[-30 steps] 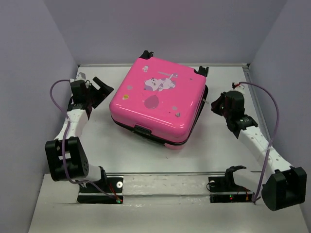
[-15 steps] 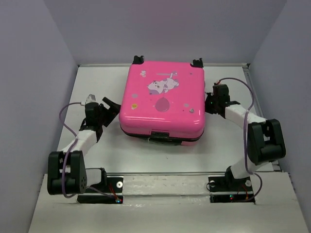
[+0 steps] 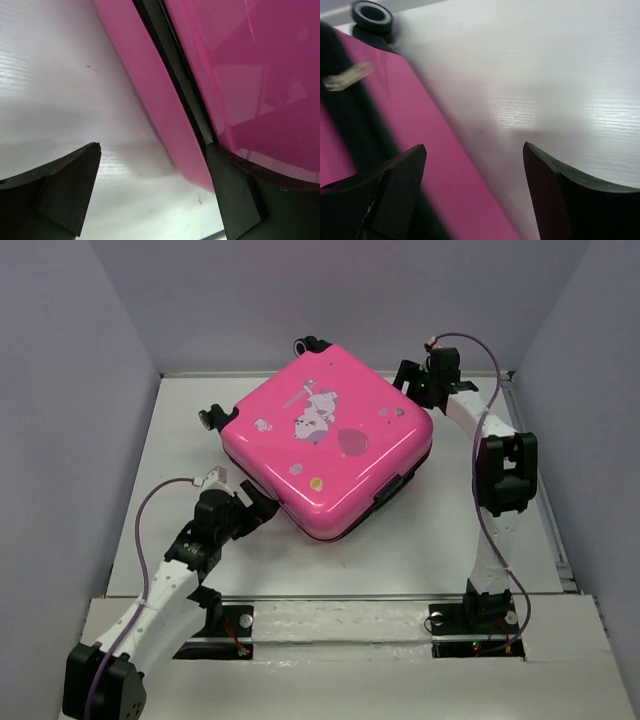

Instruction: Pack the luggage

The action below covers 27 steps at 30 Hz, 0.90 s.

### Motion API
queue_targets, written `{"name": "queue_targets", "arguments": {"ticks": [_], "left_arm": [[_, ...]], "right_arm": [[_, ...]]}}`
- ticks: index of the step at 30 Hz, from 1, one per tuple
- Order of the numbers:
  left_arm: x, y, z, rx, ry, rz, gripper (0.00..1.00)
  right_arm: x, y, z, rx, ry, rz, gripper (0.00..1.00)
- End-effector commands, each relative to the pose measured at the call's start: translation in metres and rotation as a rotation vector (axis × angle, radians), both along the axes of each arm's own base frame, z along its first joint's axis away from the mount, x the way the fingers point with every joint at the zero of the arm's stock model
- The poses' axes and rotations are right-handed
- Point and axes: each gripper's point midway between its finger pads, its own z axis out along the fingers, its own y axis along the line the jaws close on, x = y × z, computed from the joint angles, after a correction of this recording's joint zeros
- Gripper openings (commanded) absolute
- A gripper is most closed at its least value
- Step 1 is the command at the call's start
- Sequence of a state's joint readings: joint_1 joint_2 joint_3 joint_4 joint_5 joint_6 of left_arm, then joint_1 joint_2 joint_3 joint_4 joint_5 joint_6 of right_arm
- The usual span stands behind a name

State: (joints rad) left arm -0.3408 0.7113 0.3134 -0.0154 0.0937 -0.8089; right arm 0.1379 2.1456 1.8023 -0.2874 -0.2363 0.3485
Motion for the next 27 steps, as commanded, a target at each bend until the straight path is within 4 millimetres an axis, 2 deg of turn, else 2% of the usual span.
{"name": "queue_targets", "arguments": {"ticks": [1, 5, 6, 9, 10, 11, 12, 13, 14, 15, 16, 17, 18, 19, 20, 21, 22, 24, 25, 26, 27], "left_arm": [[0.033, -0.027, 0.148, -0.078, -0.367, -0.098, 0.99], [0.050, -0.014, 0.189, -0.048, -0.440, -0.060, 0.99], [0.053, -0.011, 0.194, -0.045, -0.448, -0.055, 0.99], [0.062, 0.000, 0.221, -0.056, -0.485, -0.047, 0.99], [0.064, 0.005, 0.233, -0.061, -0.506, -0.037, 0.99], [0.068, 0.015, 0.238, -0.055, -0.515, -0.005, 0.99], [0.070, 0.020, 0.240, -0.050, -0.520, 0.008, 0.99], [0.072, 0.024, 0.243, -0.051, -0.525, 0.016, 0.99], [0.079, 0.032, 0.238, -0.050, -0.506, 0.038, 0.99], [0.078, 0.029, 0.236, -0.063, -0.497, 0.000, 0.99], [0.079, 0.029, 0.232, -0.066, -0.485, -0.005, 0.99], [0.076, 0.027, 0.227, -0.071, -0.481, -0.012, 0.99], [0.072, 0.025, 0.224, -0.075, -0.485, -0.023, 0.99], [0.066, 0.022, 0.221, -0.087, -0.488, -0.046, 0.99], [0.054, 0.021, 0.210, -0.085, -0.486, -0.051, 0.99], [0.048, 0.021, 0.202, -0.084, -0.478, -0.054, 0.99], [0.040, 0.017, 0.176, -0.088, -0.433, -0.072, 0.97], [0.023, 0.014, 0.158, -0.090, -0.414, -0.092, 0.87], [0.017, 0.011, 0.145, -0.099, -0.389, -0.102, 0.86], [0.008, 0.010, 0.125, -0.107, -0.358, -0.108, 0.84], [0.003, 0.007, 0.117, -0.122, -0.342, -0.122, 0.78]], "right_arm": [[-0.052, 0.054, 0.123, 0.123, -0.122, 0.210, 0.88], [-0.063, 0.024, 0.146, 0.074, -0.177, 0.143, 0.89], [-0.069, 0.018, 0.163, 0.070, -0.214, 0.139, 0.89], [-0.083, 0.002, 0.189, 0.077, -0.255, 0.121, 0.88], [-0.089, 0.001, 0.197, 0.070, -0.277, 0.124, 0.81], [-0.099, 0.001, 0.191, 0.076, -0.261, 0.134, 0.76], [-0.119, 0.001, 0.211, 0.088, -0.307, 0.144, 0.69], [-0.132, 0.010, 0.223, 0.116, -0.356, 0.186, 0.44], [-0.152, 0.020, 0.193, 0.133, -0.307, 0.220, 0.34], [-0.182, 0.024, 0.221, 0.143, -0.411, 0.247, 0.18], [-0.200, 0.029, 0.216, 0.145, -0.425, 0.260, 0.13], [-0.223, 0.038, 0.165, 0.137, -0.347, 0.279, 0.11], [-0.234, 0.034, 0.200, 0.146, -0.460, 0.275, 0.10], [-0.253, 0.039, 0.151, 0.161, -0.416, 0.288, 0.10], [-0.277, 0.033, 0.159, 0.185, -0.480, 0.283, 0.09], [-0.288, 0.031, 0.142, 0.197, -0.461, 0.275, 0.07], [-0.296, 0.025, 0.104, 0.182, -0.398, 0.248, 0.07], [-0.312, 0.023, 0.090, 0.181, -0.401, 0.272, 0.07], [-0.317, 0.024, 0.073, 0.182, -0.365, 0.281, 0.15], [-0.321, 0.029, 0.067, 0.190, -0.347, 0.309, 0.20], [-0.325, 0.033, 0.060, 0.188, -0.328, 0.337, 0.24]]}}
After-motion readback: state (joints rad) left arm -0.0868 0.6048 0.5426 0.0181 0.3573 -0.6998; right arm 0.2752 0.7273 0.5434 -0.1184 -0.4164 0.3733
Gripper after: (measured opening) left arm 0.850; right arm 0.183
